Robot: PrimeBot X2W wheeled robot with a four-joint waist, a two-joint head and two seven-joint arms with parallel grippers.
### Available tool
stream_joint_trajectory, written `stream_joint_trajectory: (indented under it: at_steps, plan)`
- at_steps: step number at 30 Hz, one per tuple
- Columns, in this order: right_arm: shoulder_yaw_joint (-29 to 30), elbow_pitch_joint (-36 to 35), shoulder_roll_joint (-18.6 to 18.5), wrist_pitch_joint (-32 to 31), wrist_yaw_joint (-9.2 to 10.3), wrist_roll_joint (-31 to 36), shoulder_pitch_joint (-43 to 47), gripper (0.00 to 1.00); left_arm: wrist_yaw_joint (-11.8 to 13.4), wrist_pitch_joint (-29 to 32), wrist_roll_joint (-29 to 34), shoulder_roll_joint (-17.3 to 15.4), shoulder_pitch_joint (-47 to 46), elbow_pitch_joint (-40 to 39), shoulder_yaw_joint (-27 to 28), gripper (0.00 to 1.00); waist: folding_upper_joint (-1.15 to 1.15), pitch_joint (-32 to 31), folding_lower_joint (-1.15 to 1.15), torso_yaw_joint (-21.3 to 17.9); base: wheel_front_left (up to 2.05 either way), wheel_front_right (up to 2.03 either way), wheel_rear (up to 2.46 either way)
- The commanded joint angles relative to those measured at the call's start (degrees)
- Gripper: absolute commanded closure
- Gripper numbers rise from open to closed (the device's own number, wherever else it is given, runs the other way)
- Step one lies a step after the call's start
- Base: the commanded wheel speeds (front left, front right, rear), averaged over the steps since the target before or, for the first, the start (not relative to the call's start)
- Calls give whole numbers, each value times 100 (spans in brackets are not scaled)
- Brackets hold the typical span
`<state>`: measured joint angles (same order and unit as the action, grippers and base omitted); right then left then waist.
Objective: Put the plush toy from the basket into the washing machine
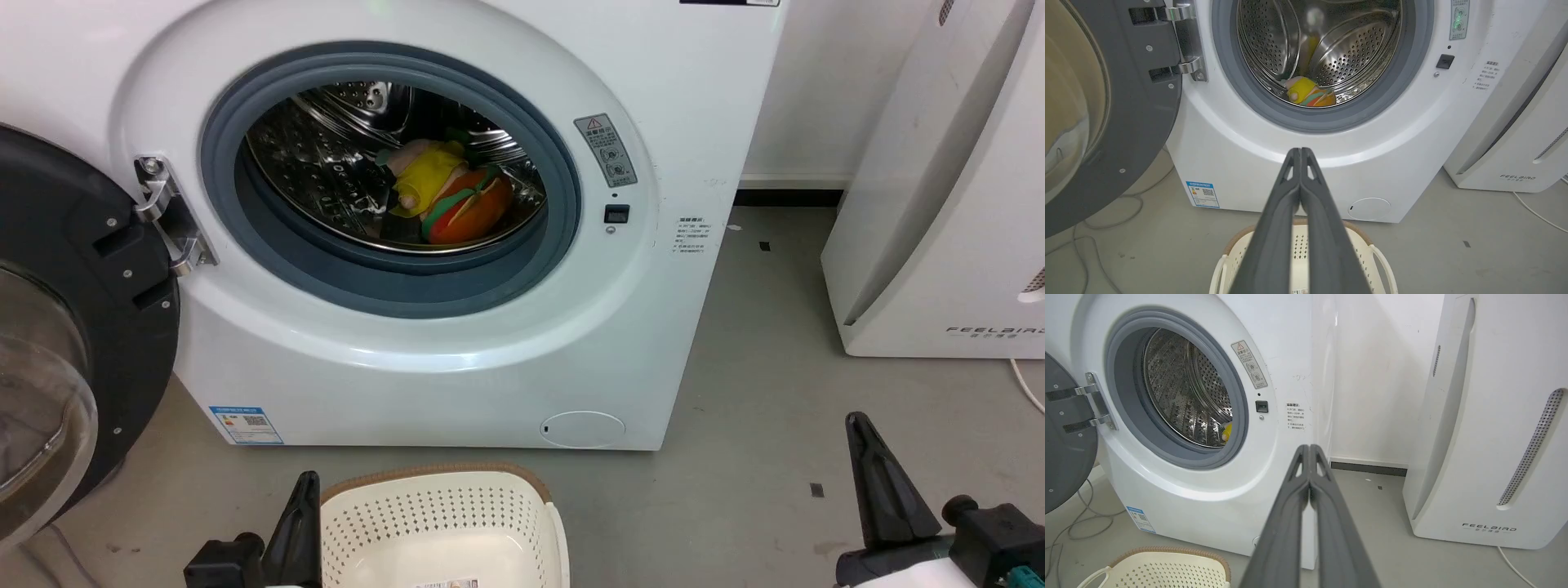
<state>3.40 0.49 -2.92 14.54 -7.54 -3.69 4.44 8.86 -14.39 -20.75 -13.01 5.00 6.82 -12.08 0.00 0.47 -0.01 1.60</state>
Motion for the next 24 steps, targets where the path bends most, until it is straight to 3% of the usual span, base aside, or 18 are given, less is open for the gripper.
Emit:
stream_joint_trajectory:
  at_steps: [1, 24]
  plan:
    - [-10, -2, 0, -35, 0, 13, -16, 100, -26, 25, 62, 31, -17, -21, 31, 100, 0, 0, 1, -2, 0, 0, 0]
    - [-73, -11, 1, -305, 1, 81, -97, 100, -190, 294, 445, 218, -109, -147, 255, 100, 0, -9, 1, -32, 0, 0, 0]
